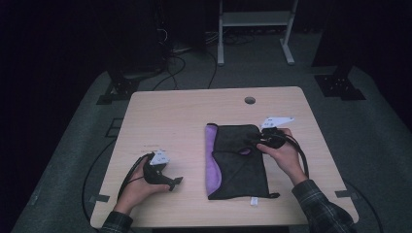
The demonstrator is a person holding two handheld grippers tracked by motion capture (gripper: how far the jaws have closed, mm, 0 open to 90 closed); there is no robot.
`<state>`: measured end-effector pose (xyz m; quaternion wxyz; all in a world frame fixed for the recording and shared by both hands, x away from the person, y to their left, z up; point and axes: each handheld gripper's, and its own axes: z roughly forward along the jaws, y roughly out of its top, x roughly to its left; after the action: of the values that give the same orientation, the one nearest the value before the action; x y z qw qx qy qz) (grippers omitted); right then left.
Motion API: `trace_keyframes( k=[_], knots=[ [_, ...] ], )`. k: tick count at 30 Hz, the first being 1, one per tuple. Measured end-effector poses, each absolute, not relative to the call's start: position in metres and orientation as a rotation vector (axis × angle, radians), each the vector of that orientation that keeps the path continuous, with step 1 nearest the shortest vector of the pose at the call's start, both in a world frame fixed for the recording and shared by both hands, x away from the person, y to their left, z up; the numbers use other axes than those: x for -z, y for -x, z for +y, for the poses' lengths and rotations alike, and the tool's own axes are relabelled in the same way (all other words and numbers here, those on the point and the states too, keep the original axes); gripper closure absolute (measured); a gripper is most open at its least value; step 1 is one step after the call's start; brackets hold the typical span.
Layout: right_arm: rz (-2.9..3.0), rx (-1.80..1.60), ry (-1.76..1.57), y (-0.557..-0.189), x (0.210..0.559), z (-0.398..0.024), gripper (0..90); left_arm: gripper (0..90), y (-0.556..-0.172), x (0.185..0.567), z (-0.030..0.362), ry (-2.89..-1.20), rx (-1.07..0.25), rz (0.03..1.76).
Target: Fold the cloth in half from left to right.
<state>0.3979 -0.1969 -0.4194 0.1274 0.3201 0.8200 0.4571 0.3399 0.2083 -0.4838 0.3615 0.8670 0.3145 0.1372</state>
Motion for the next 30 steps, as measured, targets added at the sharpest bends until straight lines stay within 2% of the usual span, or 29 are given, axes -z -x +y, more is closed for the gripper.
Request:
trace_keyframes(
  k=[12, 19, 22, 25, 30],
  knots=[
    [2.457, -1.336, -0.866, -0.410, 0.430, -0.143, 66.3, 0.0, -0.340, 0.483, 0.208, -2.240, -0.356, 0.811],
    [2.503, -1.249, -0.860, -0.423, 0.446, -0.121, 61.9, 0.0, -0.340, 0.483, 0.208, -2.240, -0.358, 0.811],
    [2.517, -1.191, -0.862, -0.427, 0.454, -0.116, 69.3, 0.0, -0.340, 0.483, 0.208, -2.240, -0.356, 0.813],
    [2.521, -1.181, -0.863, -0.429, 0.458, -0.117, 84.0, 0.0, -0.340, 0.483, 0.208, -2.239, -0.357, 0.813],
    [2.499, -1.194, -0.871, -0.430, 0.452, -0.125, 87.1, 0.0, -0.340, 0.483, 0.208, -2.239, -0.357, 0.814]
  ],
)
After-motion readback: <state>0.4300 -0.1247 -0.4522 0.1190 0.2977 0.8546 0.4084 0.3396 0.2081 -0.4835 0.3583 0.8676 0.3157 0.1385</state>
